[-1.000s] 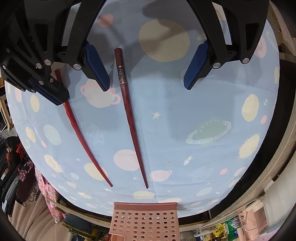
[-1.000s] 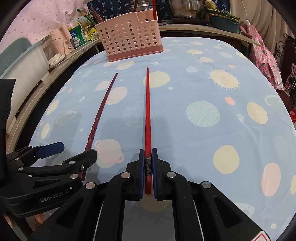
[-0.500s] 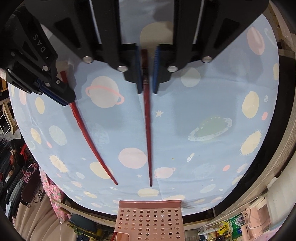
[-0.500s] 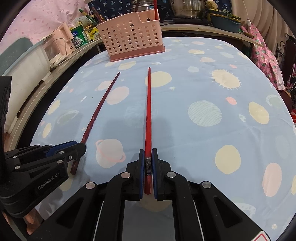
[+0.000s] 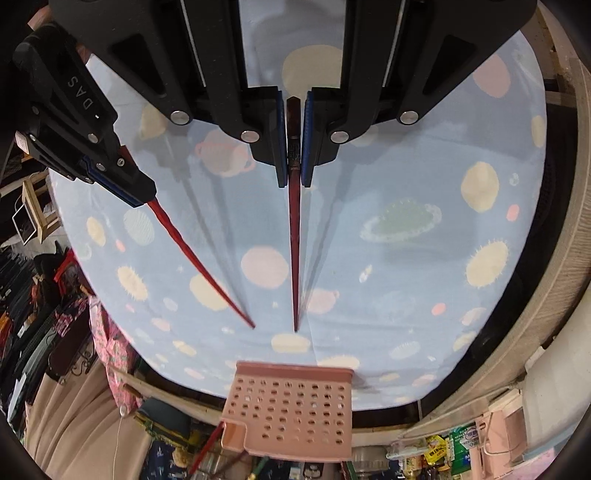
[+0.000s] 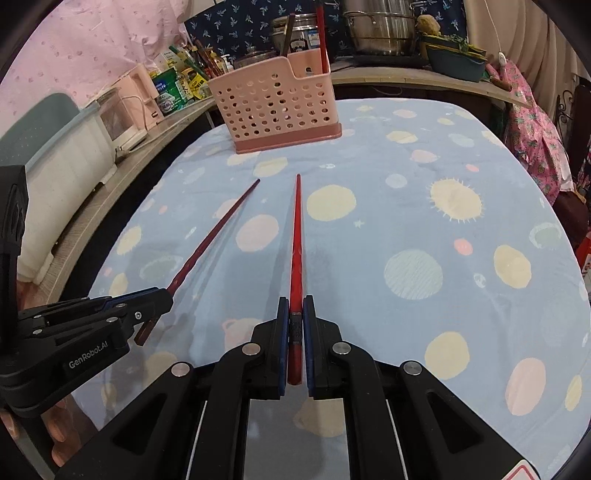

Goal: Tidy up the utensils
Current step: 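Lift both chopsticks and carry them over the pink basket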

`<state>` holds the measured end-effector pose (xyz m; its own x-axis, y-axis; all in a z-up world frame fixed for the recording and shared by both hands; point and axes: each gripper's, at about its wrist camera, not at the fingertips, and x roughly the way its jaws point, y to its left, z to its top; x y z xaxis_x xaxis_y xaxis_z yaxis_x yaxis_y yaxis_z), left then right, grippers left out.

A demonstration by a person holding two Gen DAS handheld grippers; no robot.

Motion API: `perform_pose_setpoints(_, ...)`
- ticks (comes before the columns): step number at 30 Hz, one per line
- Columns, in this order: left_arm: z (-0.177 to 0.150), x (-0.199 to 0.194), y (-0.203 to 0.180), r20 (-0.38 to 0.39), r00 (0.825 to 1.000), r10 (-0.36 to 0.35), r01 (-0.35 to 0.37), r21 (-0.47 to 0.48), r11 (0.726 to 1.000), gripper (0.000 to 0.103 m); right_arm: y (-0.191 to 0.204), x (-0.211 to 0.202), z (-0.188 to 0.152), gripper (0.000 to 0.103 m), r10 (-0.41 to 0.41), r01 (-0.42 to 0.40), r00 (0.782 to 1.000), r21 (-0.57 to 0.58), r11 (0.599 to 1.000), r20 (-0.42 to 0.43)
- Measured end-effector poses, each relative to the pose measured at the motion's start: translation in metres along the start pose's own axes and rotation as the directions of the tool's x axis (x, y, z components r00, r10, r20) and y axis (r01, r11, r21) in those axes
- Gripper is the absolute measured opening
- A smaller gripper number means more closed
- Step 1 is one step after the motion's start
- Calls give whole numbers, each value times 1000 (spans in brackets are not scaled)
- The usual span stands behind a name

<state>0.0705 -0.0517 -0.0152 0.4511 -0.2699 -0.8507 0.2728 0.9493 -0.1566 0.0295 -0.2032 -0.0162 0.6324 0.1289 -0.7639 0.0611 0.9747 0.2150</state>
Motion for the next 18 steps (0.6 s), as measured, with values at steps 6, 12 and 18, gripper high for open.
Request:
perform_pose_setpoints(6, 34, -31, 9, 93, 995, -17, 20, -32, 999, 7, 0, -24, 39, 7, 23, -24, 996, 8, 1000, 90)
perform_pose_setpoints(12, 85, -60, 15, 205, 979, -6, 14, -37, 999, 7, 2, -47, 90, 7, 47, -48, 979, 1, 999, 197)
perform_pose_setpoints(18, 138, -81, 22, 298, 955, 16, 0, -53, 999, 7, 3, -57, 140, 7, 76, -82, 959, 11, 997, 273)
